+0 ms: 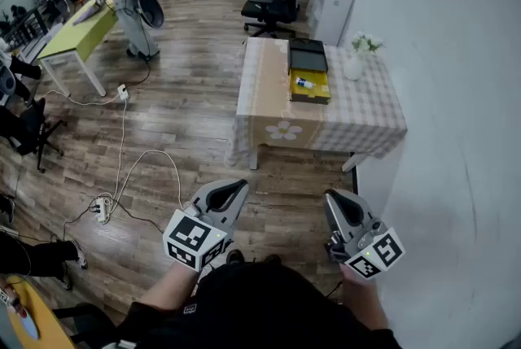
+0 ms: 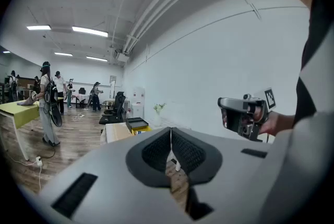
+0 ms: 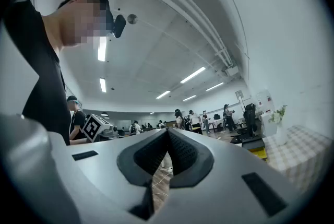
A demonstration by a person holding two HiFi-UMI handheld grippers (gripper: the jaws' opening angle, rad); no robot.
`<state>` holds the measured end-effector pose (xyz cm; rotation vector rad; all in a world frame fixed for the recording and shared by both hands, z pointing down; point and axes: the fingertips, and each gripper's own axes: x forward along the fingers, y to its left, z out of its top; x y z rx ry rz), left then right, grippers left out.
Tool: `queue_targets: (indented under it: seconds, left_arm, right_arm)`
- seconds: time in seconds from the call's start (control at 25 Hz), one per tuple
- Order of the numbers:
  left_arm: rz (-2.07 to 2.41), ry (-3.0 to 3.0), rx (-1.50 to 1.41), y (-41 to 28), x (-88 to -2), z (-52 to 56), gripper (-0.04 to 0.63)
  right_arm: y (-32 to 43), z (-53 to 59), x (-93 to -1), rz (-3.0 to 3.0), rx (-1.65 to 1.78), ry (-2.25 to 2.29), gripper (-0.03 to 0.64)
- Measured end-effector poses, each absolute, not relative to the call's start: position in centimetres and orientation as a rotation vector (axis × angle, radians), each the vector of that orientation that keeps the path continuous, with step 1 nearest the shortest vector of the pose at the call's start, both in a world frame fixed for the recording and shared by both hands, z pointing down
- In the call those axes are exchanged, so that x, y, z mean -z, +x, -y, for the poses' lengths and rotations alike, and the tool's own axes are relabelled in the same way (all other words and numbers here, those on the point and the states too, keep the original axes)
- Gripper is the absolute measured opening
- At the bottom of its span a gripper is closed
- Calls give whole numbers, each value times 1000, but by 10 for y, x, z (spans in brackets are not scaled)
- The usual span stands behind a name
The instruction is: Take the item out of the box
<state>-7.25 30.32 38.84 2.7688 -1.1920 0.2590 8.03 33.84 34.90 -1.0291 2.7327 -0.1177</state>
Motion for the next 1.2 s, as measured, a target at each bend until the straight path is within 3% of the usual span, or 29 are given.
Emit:
queue_targets:
  seconds: [0.76, 1.2]
  left_arm:
    - [1171, 2753, -250, -90, -394, -304, 15]
    - [1256, 2697, -242, -166, -397, -307, 15]
  right_arm:
    - [55, -340, -357, -2765, 185, -961, 35]
    - [-20, -325, -361, -2819, 238, -848, 38]
